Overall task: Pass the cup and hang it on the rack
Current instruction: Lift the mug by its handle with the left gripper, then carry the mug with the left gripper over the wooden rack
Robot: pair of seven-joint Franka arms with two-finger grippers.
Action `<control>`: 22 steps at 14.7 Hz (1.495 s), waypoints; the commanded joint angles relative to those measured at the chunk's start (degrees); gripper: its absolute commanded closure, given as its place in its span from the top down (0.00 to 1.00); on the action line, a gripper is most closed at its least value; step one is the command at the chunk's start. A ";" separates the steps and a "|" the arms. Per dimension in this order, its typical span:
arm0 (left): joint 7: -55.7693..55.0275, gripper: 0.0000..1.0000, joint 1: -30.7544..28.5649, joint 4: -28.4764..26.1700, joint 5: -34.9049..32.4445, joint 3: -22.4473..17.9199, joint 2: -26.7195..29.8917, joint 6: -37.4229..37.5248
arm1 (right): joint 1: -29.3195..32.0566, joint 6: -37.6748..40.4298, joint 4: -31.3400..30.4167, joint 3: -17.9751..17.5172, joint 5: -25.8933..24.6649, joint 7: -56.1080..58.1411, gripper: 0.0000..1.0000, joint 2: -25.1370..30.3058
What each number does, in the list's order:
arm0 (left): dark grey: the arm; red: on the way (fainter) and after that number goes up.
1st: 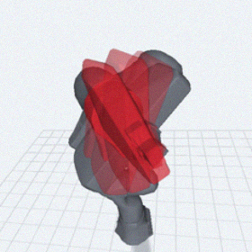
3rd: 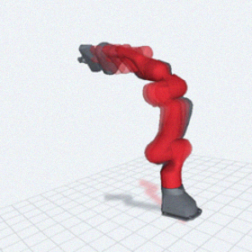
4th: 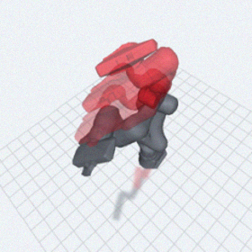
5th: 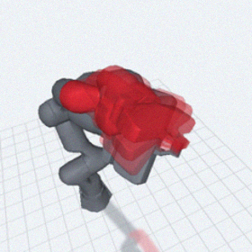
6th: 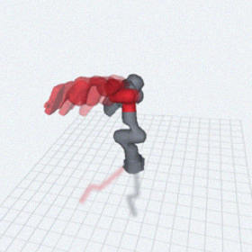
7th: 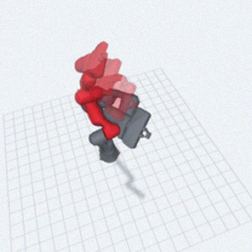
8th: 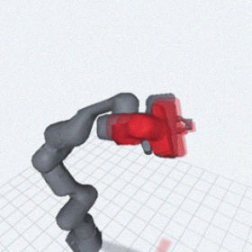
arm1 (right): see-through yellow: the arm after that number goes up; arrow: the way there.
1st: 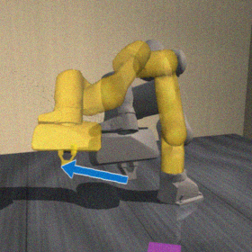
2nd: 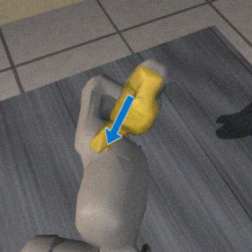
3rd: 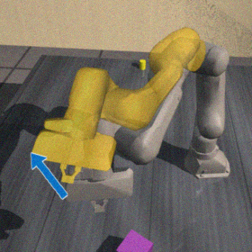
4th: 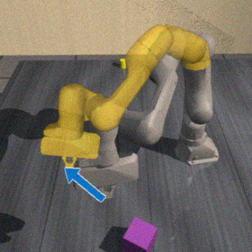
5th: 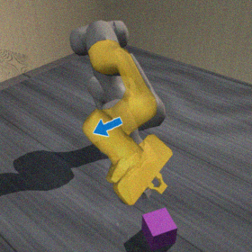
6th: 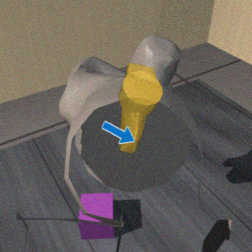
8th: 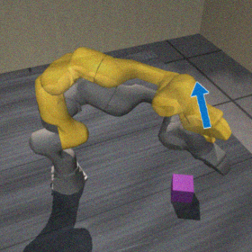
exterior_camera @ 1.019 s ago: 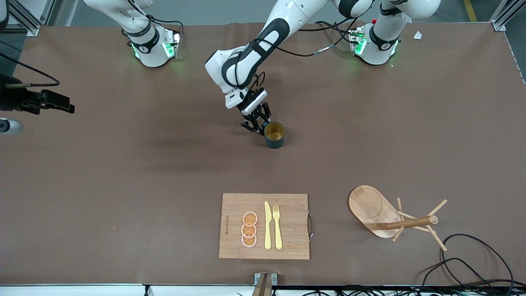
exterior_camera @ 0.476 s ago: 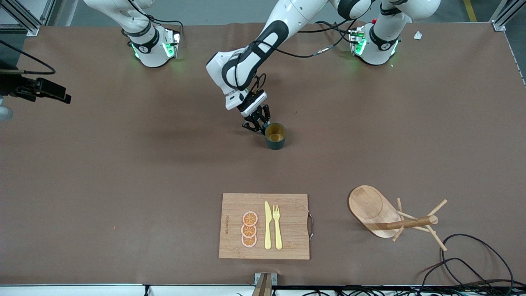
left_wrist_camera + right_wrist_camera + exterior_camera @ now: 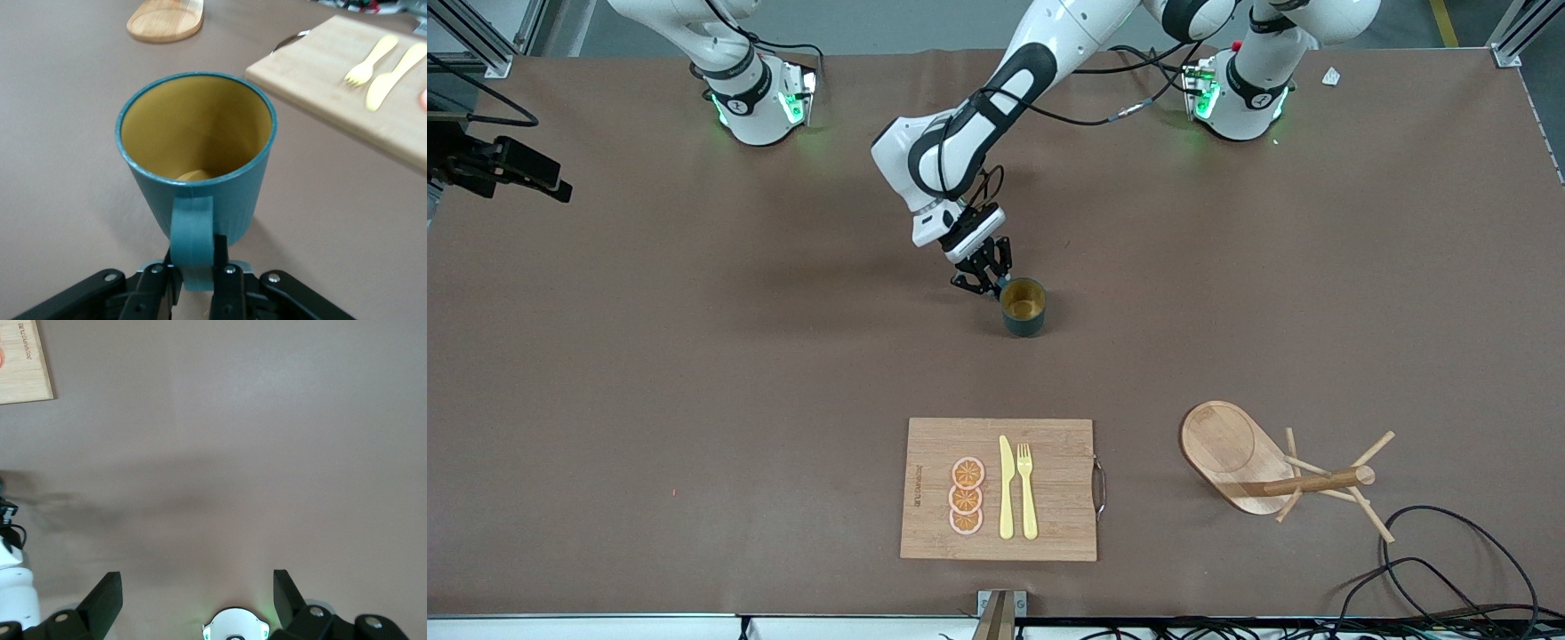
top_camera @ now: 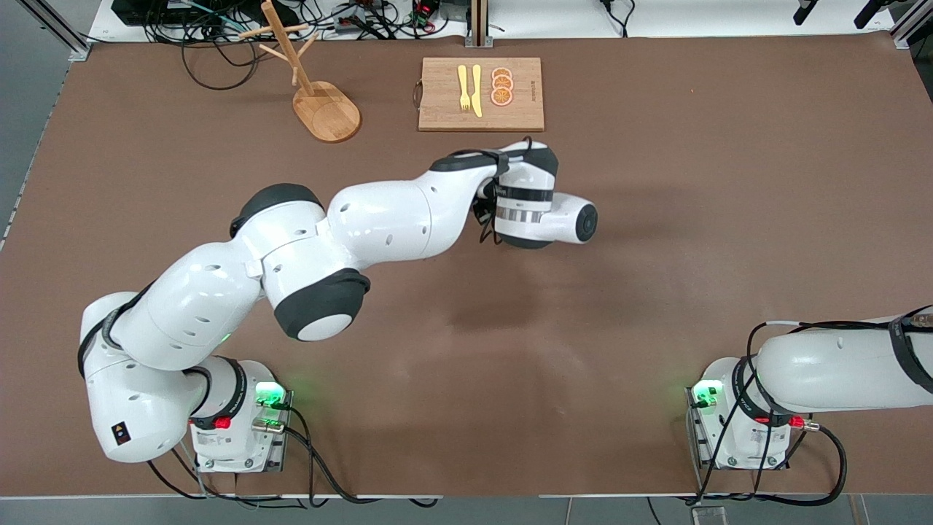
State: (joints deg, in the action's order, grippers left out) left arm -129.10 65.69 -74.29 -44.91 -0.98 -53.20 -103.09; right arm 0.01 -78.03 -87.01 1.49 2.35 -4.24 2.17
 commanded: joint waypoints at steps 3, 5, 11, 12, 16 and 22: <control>4.37 0.01 -4.68 -0.68 4.99 -0.16 9.15 0.26 | 0.17 -3.53 -6.42 -0.26 -0.59 -0.69 1.00 4.86; 6.66 0.01 -7.32 -0.68 9.29 -0.16 13.45 0.17 | 0.17 -3.80 -6.25 -0.17 -1.03 1.15 1.00 4.69; 20.36 0.00 -18.12 -0.68 26.51 -0.16 24.18 0.00 | 0.61 -4.76 -6.25 -0.08 -2.00 4.68 1.00 4.51; 22.82 0.00 -20.14 -0.68 29.33 -0.08 25.41 0.00 | 0.61 -4.76 -6.24 -0.08 -2.00 4.76 1.00 4.51; 33.10 0.00 -29.72 -0.68 41.54 0.01 28.76 -0.44 | 0.61 -4.68 -6.16 -0.08 -2.00 4.68 1.00 4.51; 45.24 0.00 -42.12 -0.51 57.89 0.10 29.82 -2.37 | 0.61 -4.50 -6.16 -0.08 -2.00 4.68 1.00 4.51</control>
State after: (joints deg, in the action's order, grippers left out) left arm -86.80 26.27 -73.59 8.19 -1.41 -24.58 -104.48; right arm 0.15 -81.90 -91.29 1.72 0.89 -0.40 4.97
